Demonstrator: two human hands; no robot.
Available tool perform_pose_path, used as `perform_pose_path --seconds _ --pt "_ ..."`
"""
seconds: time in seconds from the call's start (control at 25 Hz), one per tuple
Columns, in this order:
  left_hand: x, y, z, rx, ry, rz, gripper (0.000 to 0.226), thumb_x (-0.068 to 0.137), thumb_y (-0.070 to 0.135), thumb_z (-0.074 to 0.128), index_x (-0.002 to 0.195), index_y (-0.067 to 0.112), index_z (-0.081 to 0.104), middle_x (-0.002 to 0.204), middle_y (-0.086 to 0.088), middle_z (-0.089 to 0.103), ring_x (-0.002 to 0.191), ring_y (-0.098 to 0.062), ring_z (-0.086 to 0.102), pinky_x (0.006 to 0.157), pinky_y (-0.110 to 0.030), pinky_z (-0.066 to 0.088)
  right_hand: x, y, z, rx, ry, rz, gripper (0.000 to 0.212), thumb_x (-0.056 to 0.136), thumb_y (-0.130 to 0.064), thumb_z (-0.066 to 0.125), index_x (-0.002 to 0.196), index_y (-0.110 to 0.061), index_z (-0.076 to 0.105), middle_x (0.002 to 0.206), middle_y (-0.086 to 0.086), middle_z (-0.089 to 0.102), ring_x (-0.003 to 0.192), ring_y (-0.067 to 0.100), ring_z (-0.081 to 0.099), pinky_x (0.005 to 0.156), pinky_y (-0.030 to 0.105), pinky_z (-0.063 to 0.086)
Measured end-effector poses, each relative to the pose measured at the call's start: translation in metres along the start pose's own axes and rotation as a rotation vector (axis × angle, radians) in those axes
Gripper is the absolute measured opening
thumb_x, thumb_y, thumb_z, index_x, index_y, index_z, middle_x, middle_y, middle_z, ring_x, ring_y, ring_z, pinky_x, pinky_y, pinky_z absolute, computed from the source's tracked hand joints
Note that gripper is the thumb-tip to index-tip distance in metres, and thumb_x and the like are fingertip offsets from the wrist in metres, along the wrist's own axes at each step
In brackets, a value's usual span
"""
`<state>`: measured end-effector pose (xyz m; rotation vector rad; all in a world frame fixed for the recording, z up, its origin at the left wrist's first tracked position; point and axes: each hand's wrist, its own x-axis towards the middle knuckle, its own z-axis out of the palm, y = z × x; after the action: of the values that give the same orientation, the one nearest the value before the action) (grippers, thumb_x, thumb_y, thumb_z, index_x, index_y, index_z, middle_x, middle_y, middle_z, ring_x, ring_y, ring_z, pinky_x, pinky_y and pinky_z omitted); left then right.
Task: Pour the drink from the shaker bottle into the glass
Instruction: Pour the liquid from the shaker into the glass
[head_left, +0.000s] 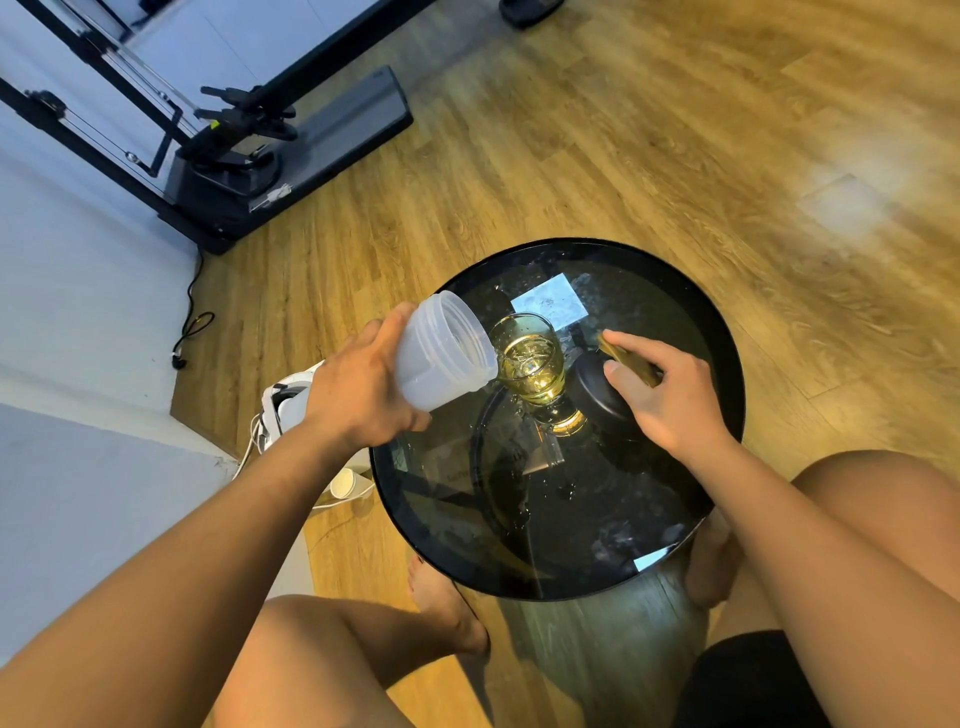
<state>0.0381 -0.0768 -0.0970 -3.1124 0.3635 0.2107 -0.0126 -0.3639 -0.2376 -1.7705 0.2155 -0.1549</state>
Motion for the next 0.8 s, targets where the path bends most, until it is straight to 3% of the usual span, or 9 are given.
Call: perform_pose_path --seconds 0.4,0.8 --pt "0.0007 -0.0007 0.0003 0.017 0.004 0.016 0.12 0.056 0.032 0.094 0.154 0.033 0.025 0.127 0.0 0.054 0.114 -0.026 0.055 0.084 -0.046 0.054 0.0003 0.0001 0.0002 0.007 0.0 0.009 0.03 0.087 -0.031 0.066 0.116 -0.037 0.068 0.116 -0.016 0.062 0.106 0.001 0.053 0.086 0.014 0.038" --pt "0.0014 -0.0004 -0.0004 0.023 -0.006 0.01 0.121 0.057 0.034 0.095 0.155 0.033 0.023 0.129 0.0 0.054 0.116 -0.027 0.054 0.089 -0.053 0.056 0.0007 0.0005 0.0 0.009 -0.007 0.015 0.031 0.087 -0.032 0.066 0.117 -0.038 0.067 0.119 -0.013 0.063 0.108 0.003 0.053 0.085 0.013 0.037"
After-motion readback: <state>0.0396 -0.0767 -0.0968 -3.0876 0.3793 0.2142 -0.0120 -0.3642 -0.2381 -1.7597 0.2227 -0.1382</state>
